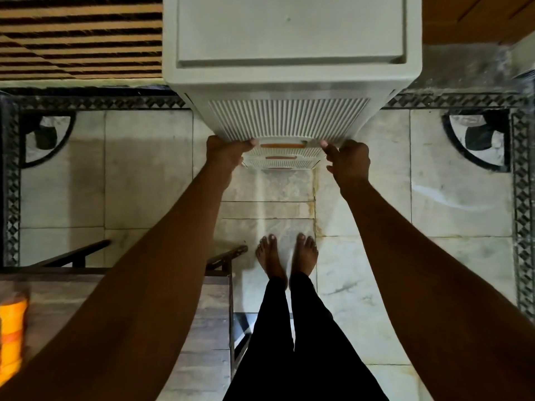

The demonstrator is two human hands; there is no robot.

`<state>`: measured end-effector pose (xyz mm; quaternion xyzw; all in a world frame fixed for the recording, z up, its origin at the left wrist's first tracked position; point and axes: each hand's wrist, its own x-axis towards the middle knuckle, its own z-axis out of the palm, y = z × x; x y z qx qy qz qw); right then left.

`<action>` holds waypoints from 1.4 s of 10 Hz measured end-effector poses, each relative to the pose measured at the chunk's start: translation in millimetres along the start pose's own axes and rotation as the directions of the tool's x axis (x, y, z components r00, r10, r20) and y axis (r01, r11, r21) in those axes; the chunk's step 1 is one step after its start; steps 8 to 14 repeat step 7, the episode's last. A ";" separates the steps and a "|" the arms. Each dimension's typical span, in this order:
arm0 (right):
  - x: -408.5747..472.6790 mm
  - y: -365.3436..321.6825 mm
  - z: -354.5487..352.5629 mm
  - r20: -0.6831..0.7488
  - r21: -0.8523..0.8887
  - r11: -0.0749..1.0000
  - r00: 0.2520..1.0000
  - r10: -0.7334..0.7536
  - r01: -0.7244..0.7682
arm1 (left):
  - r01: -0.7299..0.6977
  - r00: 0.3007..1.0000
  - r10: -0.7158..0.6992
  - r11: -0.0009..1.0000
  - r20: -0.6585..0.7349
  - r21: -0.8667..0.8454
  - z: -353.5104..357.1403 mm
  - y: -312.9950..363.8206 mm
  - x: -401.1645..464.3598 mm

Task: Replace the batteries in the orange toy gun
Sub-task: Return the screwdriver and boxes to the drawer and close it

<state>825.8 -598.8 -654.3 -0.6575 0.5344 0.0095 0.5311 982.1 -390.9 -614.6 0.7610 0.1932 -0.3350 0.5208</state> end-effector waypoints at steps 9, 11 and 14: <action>-45.5 -36.3 15.9 -0.069 0.253 0.967 0.997 0.021 -0.003 | -0.124 0.990 0.114 0.981 -0.078 -0.152 22.8 8.4 -36.3; -45.5 -36.3 15.9 -0.069 0.253 0.967 0.997 0.021 -0.003 | -0.124 0.990 0.114 0.981 -0.078 -0.152 22.8 8.4 -36.3; -45.5 -36.3 15.9 -0.069 0.253 0.967 0.997 0.021 -0.003 | -0.124 0.990 0.114 0.981 -0.078 -0.152 22.8 8.4 -36.3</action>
